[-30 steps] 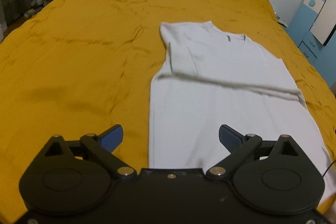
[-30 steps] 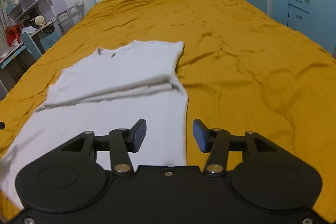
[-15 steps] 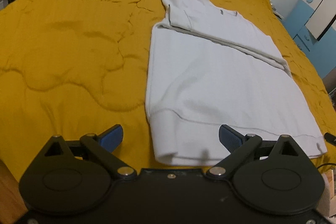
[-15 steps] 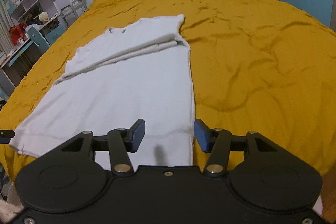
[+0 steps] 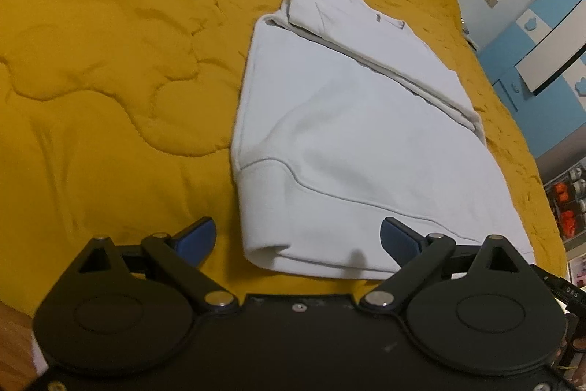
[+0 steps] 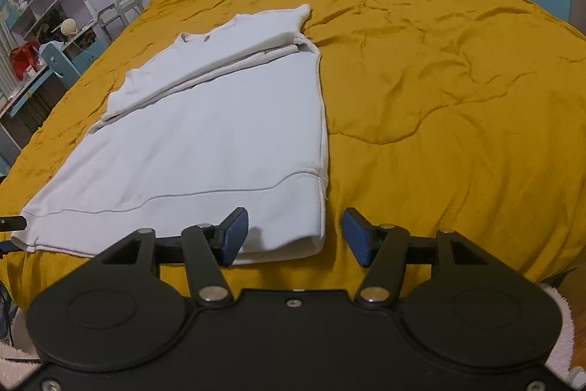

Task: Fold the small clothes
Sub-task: 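Move both tools to the ribbed hem of the sweatshirt, then grasp the hem with both tools and fold it up toward the collar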

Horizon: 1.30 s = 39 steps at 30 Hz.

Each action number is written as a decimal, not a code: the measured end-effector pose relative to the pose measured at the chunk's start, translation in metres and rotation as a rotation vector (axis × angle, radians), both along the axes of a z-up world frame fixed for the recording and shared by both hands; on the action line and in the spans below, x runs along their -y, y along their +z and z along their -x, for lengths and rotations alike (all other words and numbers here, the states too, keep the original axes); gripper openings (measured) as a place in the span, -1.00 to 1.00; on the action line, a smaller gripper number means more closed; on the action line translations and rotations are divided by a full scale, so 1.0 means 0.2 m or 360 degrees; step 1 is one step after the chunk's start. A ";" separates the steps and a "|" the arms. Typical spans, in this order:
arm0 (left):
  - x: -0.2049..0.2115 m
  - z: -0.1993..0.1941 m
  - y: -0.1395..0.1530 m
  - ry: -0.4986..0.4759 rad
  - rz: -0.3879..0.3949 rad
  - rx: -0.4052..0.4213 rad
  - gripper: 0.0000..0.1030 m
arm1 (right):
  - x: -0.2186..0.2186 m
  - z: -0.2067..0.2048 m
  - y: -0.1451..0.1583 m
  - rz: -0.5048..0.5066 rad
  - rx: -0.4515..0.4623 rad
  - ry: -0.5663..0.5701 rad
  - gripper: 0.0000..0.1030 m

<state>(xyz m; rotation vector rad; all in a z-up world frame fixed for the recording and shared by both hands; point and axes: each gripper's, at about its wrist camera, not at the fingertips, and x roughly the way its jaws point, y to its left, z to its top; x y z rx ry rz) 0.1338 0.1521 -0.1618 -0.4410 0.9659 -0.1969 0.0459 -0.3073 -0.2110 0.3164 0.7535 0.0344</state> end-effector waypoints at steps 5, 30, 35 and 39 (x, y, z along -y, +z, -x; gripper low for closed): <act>0.00 -0.01 -0.02 0.0014 0.0005 0.0013 0.68 | -0.03 -0.02 -0.01 -0.0015 -0.0007 0.0015 0.18; -0.14 0.06 0.03 0.0123 0.0229 0.0098 -0.97 | 0.04 0.00 0.04 -0.0262 0.0051 -0.0017 -0.83; -0.14 0.01 0.14 0.0108 0.0247 0.0188 -0.97 | 0.07 -0.03 0.12 -0.0352 0.0128 -0.0035 -0.84; -0.12 -0.13 0.23 0.0083 0.0260 0.0247 -0.97 | 0.09 -0.15 0.22 -0.0392 0.0210 -0.0025 -0.84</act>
